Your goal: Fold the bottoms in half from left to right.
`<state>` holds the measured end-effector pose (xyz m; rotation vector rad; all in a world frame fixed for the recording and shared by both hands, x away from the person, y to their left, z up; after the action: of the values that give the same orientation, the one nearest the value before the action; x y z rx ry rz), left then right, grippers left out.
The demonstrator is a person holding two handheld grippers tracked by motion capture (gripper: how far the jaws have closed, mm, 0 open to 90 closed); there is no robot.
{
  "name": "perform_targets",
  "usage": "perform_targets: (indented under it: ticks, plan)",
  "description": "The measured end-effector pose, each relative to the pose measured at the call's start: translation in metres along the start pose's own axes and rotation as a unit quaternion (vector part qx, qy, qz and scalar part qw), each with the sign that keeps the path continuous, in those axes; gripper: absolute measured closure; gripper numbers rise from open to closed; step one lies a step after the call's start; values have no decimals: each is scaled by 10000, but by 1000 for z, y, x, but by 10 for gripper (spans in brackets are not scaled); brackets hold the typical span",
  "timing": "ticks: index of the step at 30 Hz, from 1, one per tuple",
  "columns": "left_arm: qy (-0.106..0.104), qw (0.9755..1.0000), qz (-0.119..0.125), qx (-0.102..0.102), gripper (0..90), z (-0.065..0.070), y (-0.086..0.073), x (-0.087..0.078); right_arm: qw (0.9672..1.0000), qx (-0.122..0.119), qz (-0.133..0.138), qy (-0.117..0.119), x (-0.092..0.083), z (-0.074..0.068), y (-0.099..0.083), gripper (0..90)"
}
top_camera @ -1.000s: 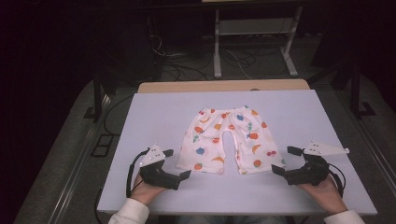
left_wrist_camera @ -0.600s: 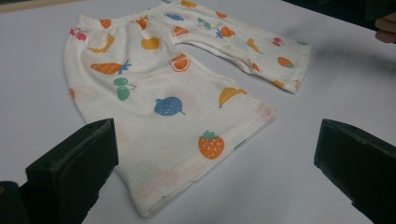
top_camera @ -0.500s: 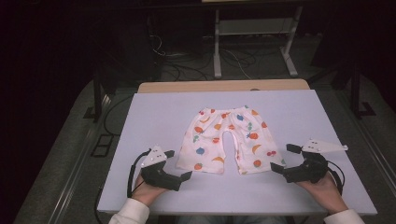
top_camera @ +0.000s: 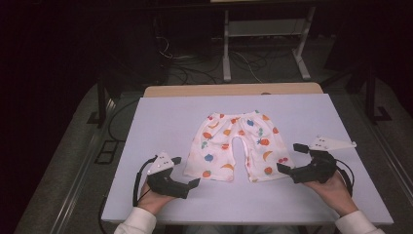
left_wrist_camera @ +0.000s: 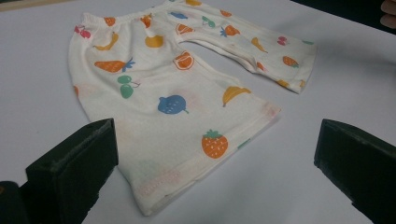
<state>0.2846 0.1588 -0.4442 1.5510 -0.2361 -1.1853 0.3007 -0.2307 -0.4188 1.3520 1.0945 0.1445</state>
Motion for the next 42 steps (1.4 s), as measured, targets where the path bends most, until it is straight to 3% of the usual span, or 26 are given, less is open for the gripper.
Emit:
perform_targets:
  ticks: [14, 42]
  plan:
    - [-11, 10000, -26, 0, 0, 0, 0, 2, 9999, 3, -76, 67, 7, 2, 10, 0]
    - [-43, 10000, -33, 0, 0, 0, 0, 2, 9998, -125, -168, 38, 31, 8, 50, 0]
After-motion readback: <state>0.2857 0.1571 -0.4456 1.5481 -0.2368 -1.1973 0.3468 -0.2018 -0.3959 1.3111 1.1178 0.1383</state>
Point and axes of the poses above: each handheld gripper's, and its own axes: x roughly forward along the jaws, y roughly out of its top, z roughly to its right, the point moved 4 cm from there along x, roughly forward along the jaws, and after that the axes turned 5 degrees about -z, right-handed, at the moved point
